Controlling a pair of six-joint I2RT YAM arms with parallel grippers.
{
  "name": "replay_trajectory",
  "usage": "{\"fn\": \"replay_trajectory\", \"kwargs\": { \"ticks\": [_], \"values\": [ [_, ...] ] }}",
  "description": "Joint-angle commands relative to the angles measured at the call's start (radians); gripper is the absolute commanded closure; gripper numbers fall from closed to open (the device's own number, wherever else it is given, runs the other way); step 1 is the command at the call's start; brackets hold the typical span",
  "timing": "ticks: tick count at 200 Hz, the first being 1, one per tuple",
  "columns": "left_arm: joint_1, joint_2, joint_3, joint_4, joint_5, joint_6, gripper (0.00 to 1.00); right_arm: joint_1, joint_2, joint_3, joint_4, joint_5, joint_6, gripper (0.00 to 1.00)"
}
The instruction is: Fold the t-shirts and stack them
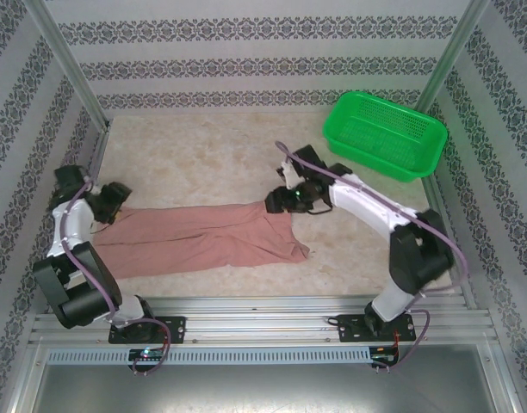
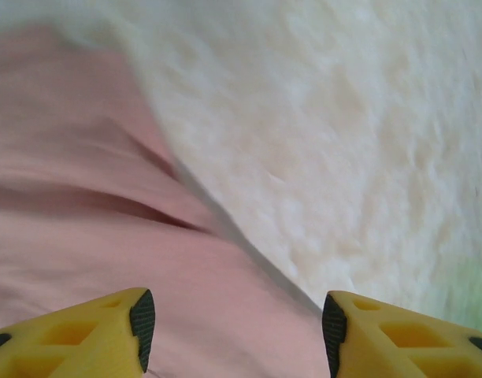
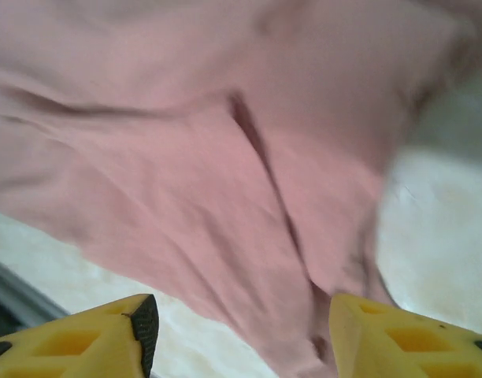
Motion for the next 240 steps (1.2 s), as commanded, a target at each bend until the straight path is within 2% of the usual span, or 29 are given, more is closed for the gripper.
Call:
{"fn": "replay_trajectory", "kwargs": {
  "ticks": [1, 17, 29, 54, 92, 144, 196, 240],
  "values": [
    [-0.151, -0.013, 0.047, -0.037, -0.048, 0.042, 0.37, 0.004, 0.141, 0.070, -0.033, -0.110, -0.059, 0.44],
    [-0.270, -0.019, 0.057, 0.002, -0.075, 0.076, 0.35, 0.000, 0.219, 0.120, -0.047, -0.101, -0.087, 0.45],
    [-0.324, -0.030, 0.043, 0.054, -0.066, 0.069, 0.33, 0.000, 0.266, 0.167, -0.070, -0.097, -0.110, 0.46],
    [-0.377, -0.082, 0.018, 0.148, -0.053, 0.041, 0.26, 0.016, 0.324, 0.231, -0.107, -0.100, -0.157, 0.47],
    [-0.483, -0.155, 0.106, 0.113, -0.116, 0.113, 0.17, 0.025, 0.372, 0.241, -0.139, -0.045, -0.185, 0.51],
    [-0.517, -0.257, 0.147, 0.030, -0.165, 0.114, 0.15, 0.049, 0.410, 0.263, -0.172, -0.009, -0.243, 0.56],
    [-0.534, -0.370, 0.114, -0.047, -0.236, 0.105, 0.13, 0.059, 0.401, 0.267, -0.154, 0.047, -0.252, 0.79],
    [-0.534, -0.451, 0.058, -0.111, -0.297, 0.098, 0.13, 0.100, 0.299, 0.219, -0.138, 0.050, -0.284, 0.83]
  ]
}}
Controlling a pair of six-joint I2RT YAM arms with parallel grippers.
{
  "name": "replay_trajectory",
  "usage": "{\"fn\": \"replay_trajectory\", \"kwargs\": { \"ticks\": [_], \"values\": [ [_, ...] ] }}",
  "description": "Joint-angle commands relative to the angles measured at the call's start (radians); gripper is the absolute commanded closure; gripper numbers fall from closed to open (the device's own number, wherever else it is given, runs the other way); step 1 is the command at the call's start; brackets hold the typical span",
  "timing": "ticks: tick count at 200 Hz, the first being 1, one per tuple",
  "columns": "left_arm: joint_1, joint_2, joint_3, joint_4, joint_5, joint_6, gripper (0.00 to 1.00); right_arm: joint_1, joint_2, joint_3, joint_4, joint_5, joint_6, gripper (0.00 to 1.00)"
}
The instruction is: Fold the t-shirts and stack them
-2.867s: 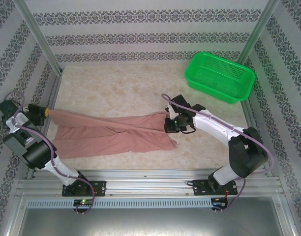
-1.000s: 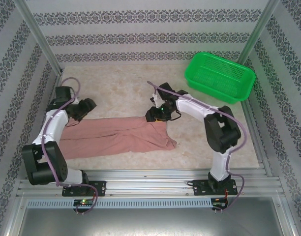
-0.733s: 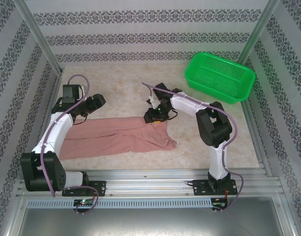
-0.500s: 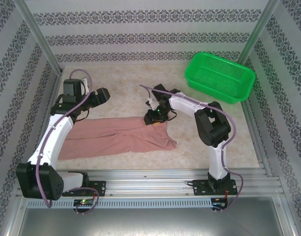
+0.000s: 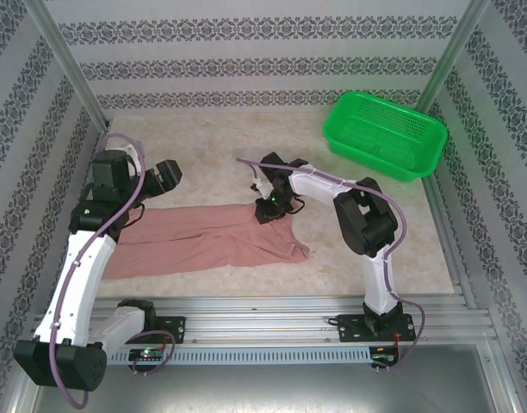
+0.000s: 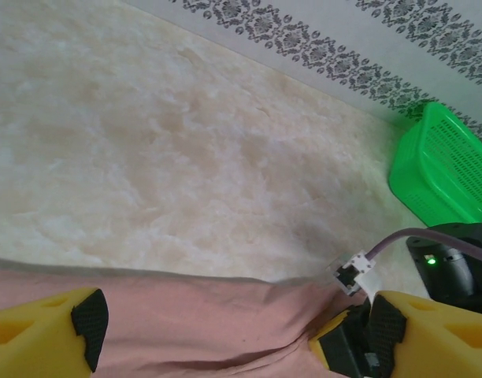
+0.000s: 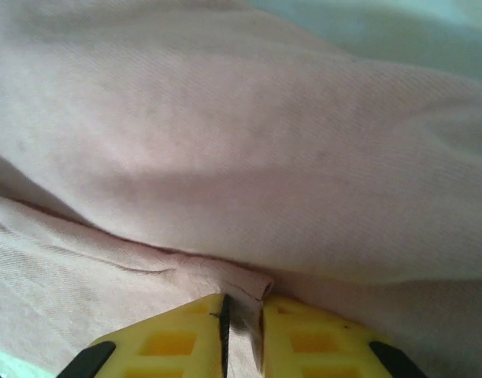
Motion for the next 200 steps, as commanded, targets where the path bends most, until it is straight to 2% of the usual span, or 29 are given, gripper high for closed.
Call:
{"fn": "replay_trajectory", "kwargs": {
  "ticks": [1, 35, 57, 95, 137, 173, 200],
  "values": [
    [-0.010, -0.037, -0.038, -0.074, -0.061, 0.012, 0.13, 0.032, -0.086, -0.018, 0.004, 0.009, -0.035, 0.83],
    [-0.010, -0.065, -0.110, -0.075, -0.084, -0.010, 0.13, 0.068, -0.113, -0.029, -0.002, -0.018, -0.062, 0.91],
    [-0.010, -0.068, -0.161, -0.047, -0.101, -0.026, 0.12, 0.088, -0.141, -0.052, 0.023, -0.063, -0.044, 0.91],
    [-0.008, 0.003, -0.220, -0.027, -0.202, -0.090, 0.11, 0.163, -0.164, -0.110, 0.044, -0.149, -0.040, 0.91],
    [-0.008, 0.083, -0.249, 0.045, -0.195, -0.081, 0.11, 0.243, -0.189, -0.201, 0.103, -0.123, 0.036, 0.91],
    [-0.008, 0.127, -0.250, 0.069, -0.168, -0.059, 0.11, 0.290, -0.166, -0.207, 0.125, -0.107, 0.093, 0.90],
    [-0.008, 0.142, -0.275, 0.098, -0.142, -0.060, 0.11, 0.307, -0.151, -0.222, 0.149, -0.090, 0.129, 0.82]
  ]
}}
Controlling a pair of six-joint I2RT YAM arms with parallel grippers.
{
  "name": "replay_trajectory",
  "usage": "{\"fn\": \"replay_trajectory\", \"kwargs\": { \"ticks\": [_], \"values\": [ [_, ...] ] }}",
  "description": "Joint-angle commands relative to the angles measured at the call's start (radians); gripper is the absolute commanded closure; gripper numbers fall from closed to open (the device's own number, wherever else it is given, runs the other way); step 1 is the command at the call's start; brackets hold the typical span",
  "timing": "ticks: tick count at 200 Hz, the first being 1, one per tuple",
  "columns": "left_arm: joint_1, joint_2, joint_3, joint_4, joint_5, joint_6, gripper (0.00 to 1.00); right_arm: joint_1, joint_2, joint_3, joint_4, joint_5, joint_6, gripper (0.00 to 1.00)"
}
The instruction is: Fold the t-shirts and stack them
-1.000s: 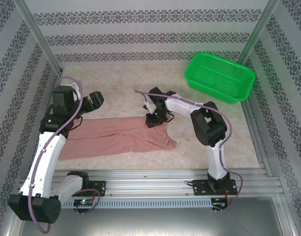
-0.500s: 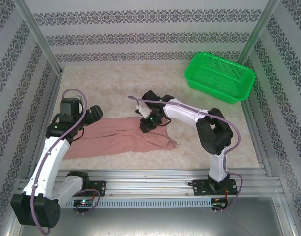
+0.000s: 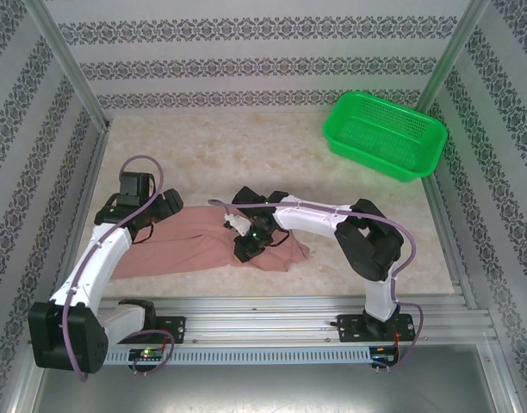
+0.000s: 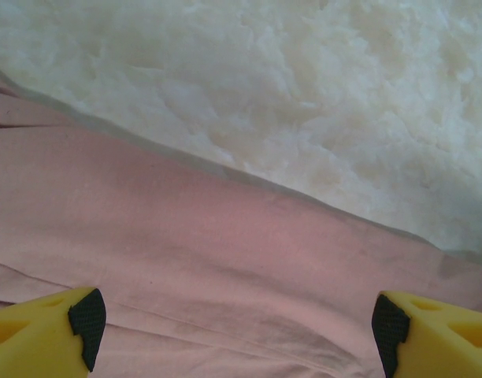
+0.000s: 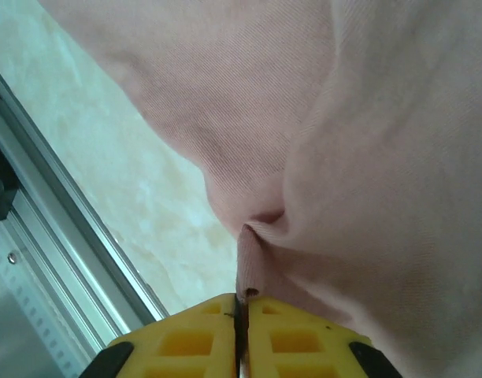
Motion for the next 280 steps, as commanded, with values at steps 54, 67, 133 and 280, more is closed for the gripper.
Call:
{"fn": "replay_trajectory", "kwargs": {
  "ticks": [54, 67, 133, 280],
  "values": [
    [-0.010, 0.116, -0.024, 0.076, 0.059, 0.023, 0.12, -0.029, -0.079, -0.008, -0.019, 0.112, 0.142, 0.52],
    [-0.013, 0.166, -0.011, 0.079, 0.067, 0.035, 0.12, -0.077, -0.146, -0.043, -0.024, 0.136, 0.199, 0.47],
    [-0.012, 0.484, 0.149, -0.101, -0.128, 0.085, 0.13, -0.168, -0.054, -0.125, -0.101, 0.261, 0.427, 0.56],
    [0.043, 0.440, 0.048, -0.242, 0.052, -0.154, 0.14, -0.481, 0.811, 1.231, -0.672, 0.579, 0.492, 0.50]
  ]
}}
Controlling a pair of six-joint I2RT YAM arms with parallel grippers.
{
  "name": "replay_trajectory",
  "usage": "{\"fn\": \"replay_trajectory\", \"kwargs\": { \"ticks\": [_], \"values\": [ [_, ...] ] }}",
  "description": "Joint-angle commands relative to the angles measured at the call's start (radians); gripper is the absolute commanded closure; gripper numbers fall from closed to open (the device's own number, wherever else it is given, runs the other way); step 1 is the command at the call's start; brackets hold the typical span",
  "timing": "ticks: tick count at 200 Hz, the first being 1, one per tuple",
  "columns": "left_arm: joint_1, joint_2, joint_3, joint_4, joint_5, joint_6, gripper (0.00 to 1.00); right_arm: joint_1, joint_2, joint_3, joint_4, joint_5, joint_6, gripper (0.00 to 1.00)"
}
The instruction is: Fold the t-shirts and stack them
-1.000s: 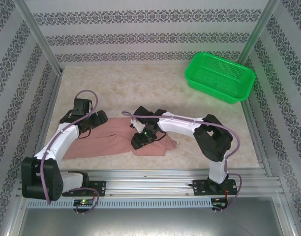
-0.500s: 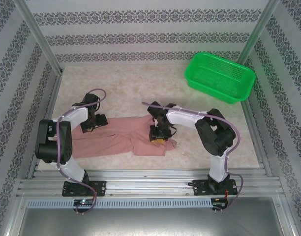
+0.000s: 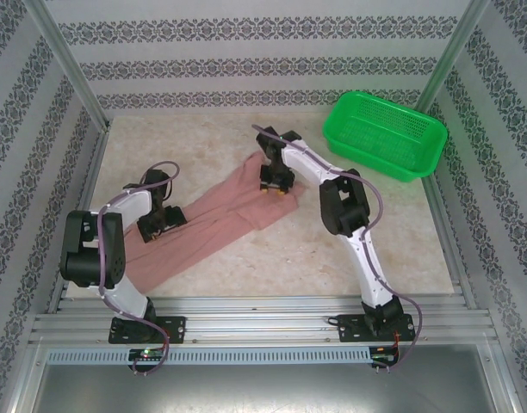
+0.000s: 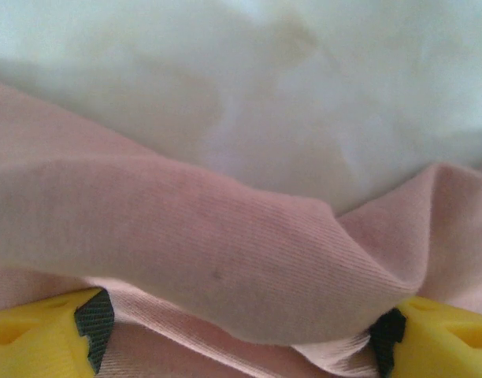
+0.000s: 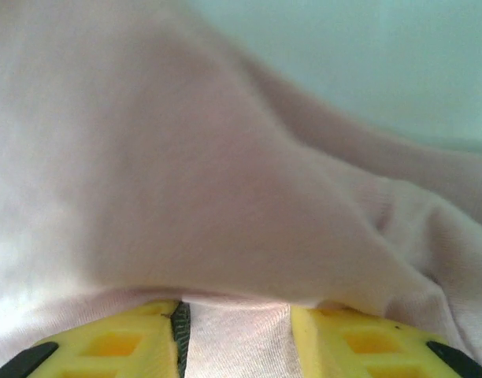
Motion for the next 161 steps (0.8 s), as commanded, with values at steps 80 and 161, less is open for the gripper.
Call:
{"fn": "replay_trajectory", "kwargs": {
  "ticks": [80, 161],
  "values": [
    [0.007, -0.270, 0.171, -0.160, 0.076, 0.085, 0.07, -0.029, -0.417, -0.523, 0.268, -0.019, 0.157, 0.32],
    [0.008, -0.342, 0.092, -0.106, 0.155, 0.198, 0.07, 0.093, -0.452, -0.602, 0.246, 0.068, 0.321, 0.26]
  ]
}}
